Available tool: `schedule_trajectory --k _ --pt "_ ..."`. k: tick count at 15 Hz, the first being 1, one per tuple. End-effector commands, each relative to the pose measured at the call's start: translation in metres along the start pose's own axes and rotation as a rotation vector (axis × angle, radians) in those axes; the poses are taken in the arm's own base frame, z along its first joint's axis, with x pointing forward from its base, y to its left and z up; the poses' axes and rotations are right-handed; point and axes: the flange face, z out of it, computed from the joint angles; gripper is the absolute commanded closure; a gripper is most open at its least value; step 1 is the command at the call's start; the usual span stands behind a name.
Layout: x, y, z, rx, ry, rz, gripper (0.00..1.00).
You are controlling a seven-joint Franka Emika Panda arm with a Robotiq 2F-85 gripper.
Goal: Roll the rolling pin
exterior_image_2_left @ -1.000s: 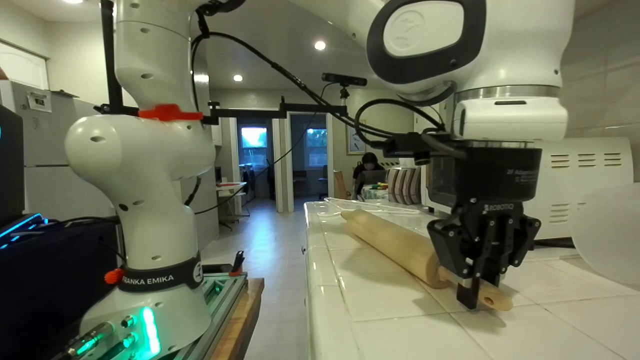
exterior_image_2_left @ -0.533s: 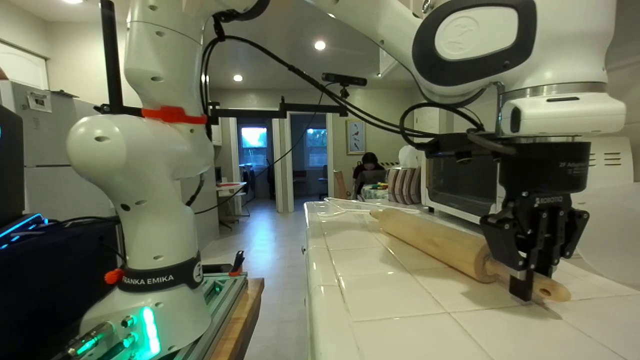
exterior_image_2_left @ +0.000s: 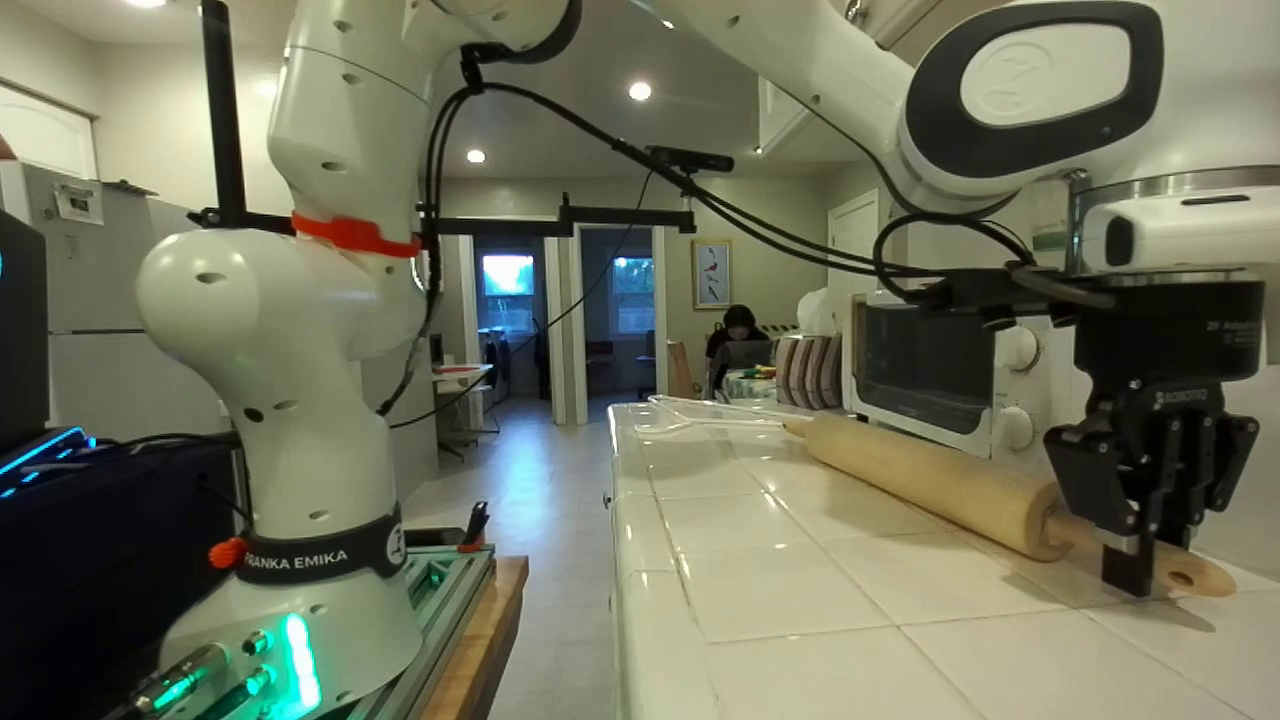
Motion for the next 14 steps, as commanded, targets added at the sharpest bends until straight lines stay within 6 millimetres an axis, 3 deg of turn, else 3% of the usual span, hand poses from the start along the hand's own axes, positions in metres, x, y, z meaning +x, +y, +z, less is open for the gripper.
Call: schedule_trajectory --k 1,6,14 --pt "0.000 -0.017 -0.001 0.004 -0.018 -0.007 0.93" --pt "-0.002 0.004 -0.005 -0.029 -0.020 -0.051 0.93" --pt "0.004 0.060 -0.006 -0.063 -0.043 -0.100 0.93"
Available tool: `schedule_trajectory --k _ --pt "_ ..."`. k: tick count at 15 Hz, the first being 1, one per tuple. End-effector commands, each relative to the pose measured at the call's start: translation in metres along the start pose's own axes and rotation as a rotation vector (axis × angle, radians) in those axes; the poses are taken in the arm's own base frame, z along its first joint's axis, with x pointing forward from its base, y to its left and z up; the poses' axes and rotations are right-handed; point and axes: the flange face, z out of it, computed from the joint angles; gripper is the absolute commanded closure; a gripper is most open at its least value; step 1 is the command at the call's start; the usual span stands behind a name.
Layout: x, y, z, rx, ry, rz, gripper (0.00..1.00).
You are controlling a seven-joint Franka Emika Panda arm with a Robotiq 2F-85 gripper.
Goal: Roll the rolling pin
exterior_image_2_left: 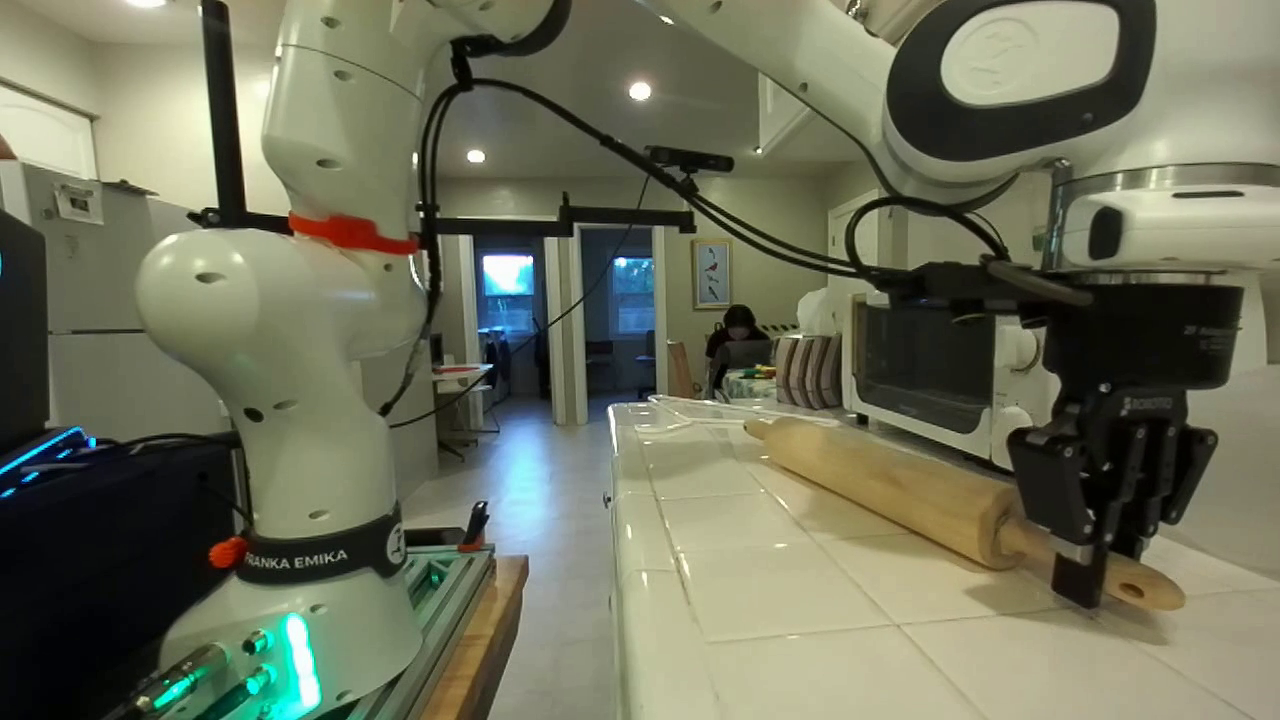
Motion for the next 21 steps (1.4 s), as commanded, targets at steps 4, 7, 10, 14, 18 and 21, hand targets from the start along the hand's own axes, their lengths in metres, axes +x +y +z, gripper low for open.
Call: schedule_trajectory --k 4,7,10,14,18,21 --pt "-0.003 0.063 -0.005 -0.016 -0.006 -0.059 0.93" --pt "-0.003 0.089 -0.005 -0.029 0.003 -0.063 0.93" --pt "-0.002 0.115 -0.005 -0.030 0.026 -0.054 0.93" --pt "-0.002 0.141 0.001 -0.023 0.045 -0.040 0.93" --pt "-0.002 0.156 0.009 -0.037 0.040 -0.037 0.93" --pt "-0.002 0.149 0.007 -0.028 0.045 -0.037 0.93"
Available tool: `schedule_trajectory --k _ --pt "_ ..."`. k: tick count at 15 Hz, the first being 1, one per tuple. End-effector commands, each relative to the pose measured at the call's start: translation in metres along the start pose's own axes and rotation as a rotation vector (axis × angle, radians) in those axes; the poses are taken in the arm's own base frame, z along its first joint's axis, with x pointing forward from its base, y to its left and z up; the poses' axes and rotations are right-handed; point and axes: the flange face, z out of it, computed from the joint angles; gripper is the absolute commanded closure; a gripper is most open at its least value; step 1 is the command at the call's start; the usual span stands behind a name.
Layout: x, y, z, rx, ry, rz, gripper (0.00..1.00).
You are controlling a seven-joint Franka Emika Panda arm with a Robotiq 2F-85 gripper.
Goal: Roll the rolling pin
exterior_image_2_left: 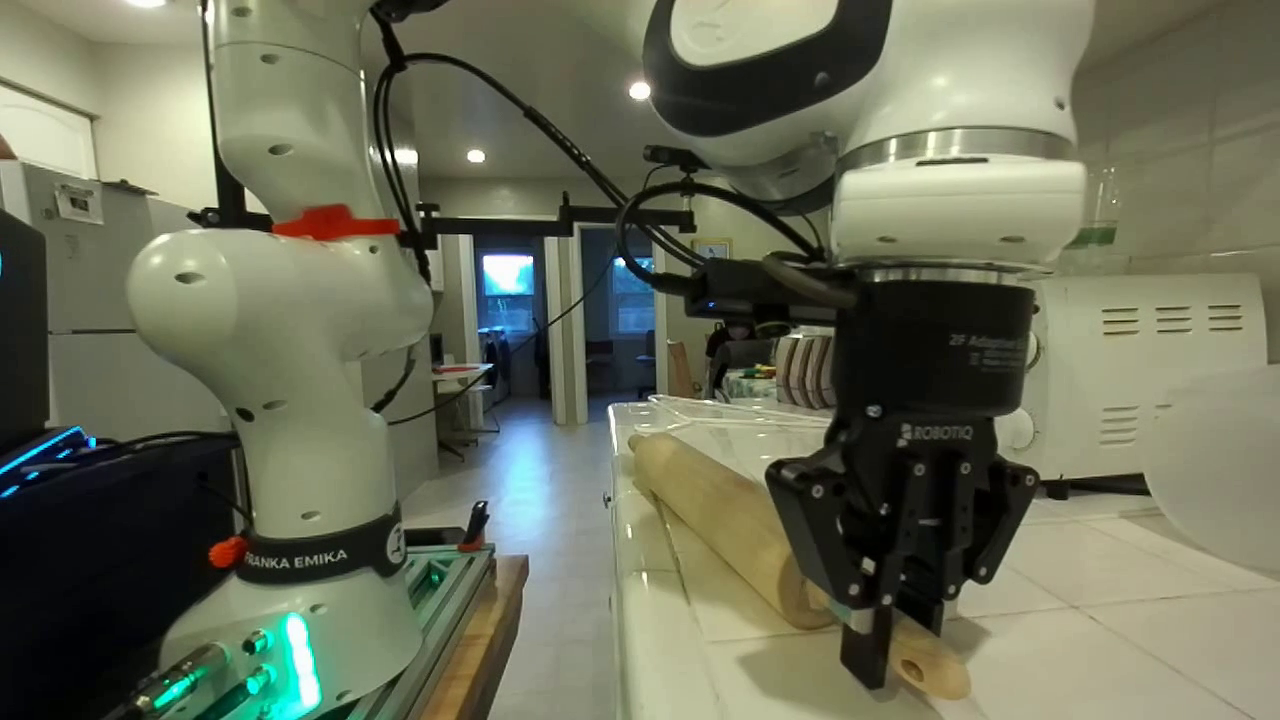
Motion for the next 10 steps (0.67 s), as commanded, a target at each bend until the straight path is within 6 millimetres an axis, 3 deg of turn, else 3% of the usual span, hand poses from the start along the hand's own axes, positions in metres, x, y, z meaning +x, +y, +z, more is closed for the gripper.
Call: schedule_trajectory --k 1,10 --pt "-0.005 -0.002 -0.002 0.018 0.016 -0.035 0.93" --pt "-0.009 -0.063 -0.010 0.079 0.048 -0.056 0.93"
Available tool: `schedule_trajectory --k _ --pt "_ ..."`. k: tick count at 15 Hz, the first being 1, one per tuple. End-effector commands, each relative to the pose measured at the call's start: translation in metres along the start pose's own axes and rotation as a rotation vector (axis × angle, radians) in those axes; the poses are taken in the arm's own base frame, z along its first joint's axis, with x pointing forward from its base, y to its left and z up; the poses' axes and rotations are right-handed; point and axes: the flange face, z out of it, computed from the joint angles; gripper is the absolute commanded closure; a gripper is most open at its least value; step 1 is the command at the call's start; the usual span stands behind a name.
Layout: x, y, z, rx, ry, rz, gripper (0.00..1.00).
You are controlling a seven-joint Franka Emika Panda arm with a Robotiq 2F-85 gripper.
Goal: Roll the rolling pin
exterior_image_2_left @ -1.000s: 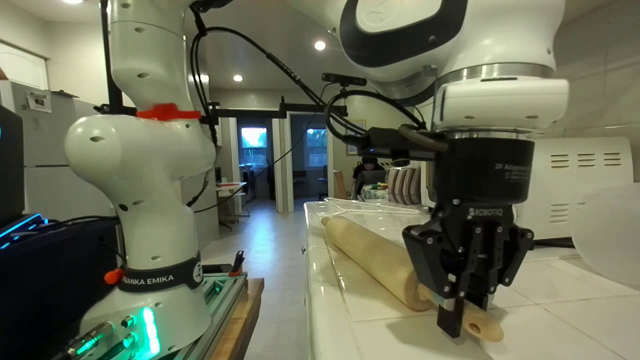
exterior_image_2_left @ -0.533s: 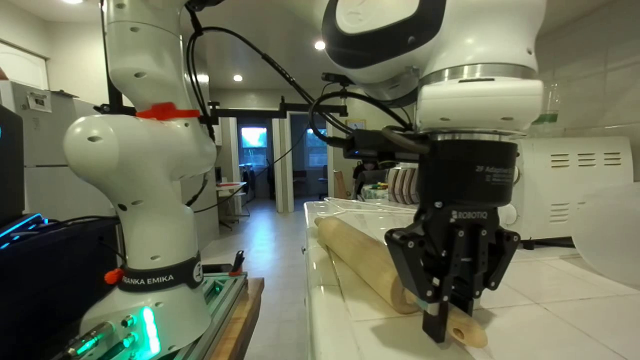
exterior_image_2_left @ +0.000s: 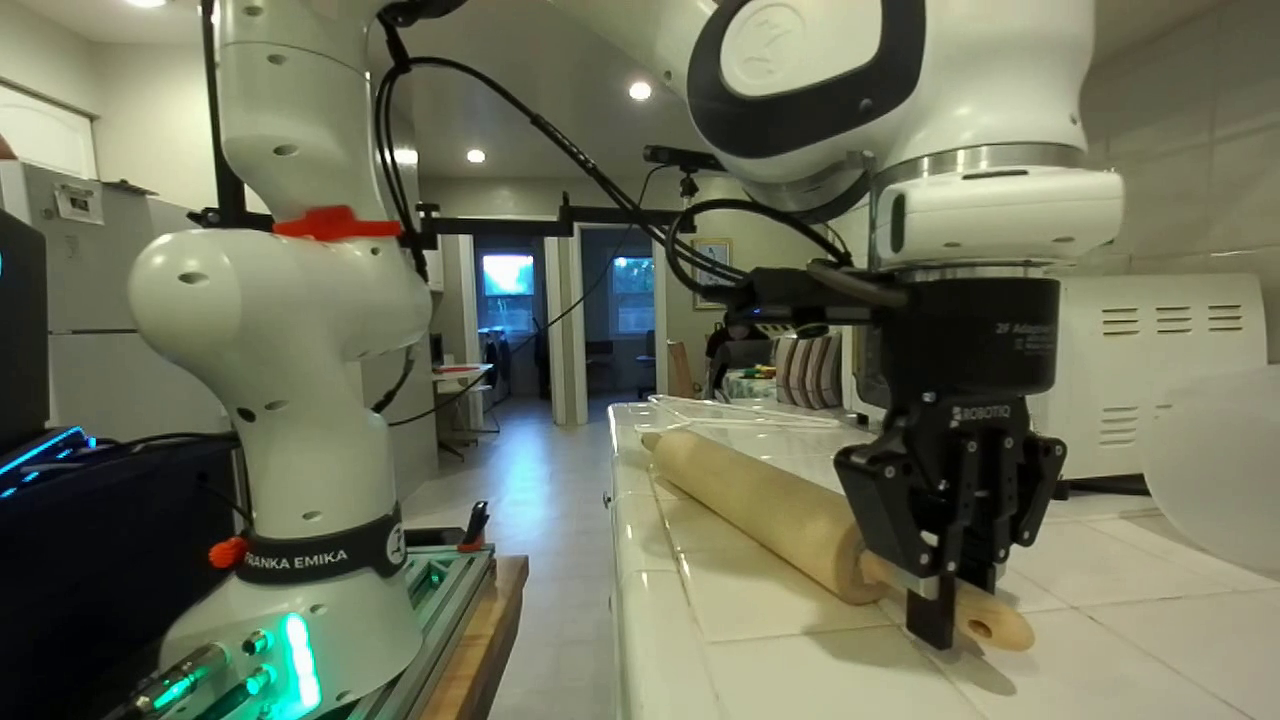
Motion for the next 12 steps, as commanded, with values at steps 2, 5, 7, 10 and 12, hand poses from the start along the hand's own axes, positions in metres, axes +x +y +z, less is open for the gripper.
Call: schedule_trajectory --k 2,5,7,10,12 --pt "0.012 -0.035 -0.002 0.040 0.004 0.009 0.93" --pt "0.018 -0.056 -0.007 0.054 0.003 0.018 0.93" --pt "0.021 -0.071 -0.010 0.067 0.006 0.022 0.93" --pt "0.025 -0.092 -0.014 0.082 0.018 0.034 0.93" --pt "0.026 -0.106 -0.017 0.093 0.027 0.040 0.93"
